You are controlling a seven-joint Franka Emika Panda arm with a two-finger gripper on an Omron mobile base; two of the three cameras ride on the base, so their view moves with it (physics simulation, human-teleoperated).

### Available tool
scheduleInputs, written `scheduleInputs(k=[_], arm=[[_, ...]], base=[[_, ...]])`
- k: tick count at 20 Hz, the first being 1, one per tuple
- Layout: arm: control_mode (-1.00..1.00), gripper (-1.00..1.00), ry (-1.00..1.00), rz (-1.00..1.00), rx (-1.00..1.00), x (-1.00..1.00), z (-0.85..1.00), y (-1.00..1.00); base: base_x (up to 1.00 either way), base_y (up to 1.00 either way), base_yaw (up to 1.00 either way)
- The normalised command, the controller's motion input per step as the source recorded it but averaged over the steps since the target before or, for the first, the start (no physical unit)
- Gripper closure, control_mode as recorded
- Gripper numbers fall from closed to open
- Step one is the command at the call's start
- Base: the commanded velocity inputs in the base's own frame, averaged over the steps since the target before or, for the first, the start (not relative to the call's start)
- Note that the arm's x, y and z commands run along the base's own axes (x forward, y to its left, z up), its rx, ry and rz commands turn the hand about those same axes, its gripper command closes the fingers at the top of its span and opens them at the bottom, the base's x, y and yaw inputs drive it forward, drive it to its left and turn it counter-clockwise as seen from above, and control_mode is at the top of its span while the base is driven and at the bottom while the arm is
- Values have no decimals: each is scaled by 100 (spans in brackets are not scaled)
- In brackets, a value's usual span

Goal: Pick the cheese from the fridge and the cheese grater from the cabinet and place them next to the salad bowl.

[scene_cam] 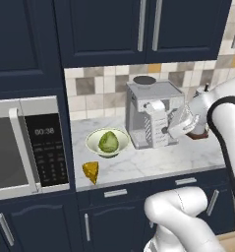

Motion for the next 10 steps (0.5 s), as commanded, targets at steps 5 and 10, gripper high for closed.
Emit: scheduleInputs(k=[5, 10], arm=[[-100, 100, 0, 50, 0, 63, -31, -42], [-100, 100, -2, 6, 0, 19, -25, -17]], base=[[0, 0, 0], [0, 0, 0]])
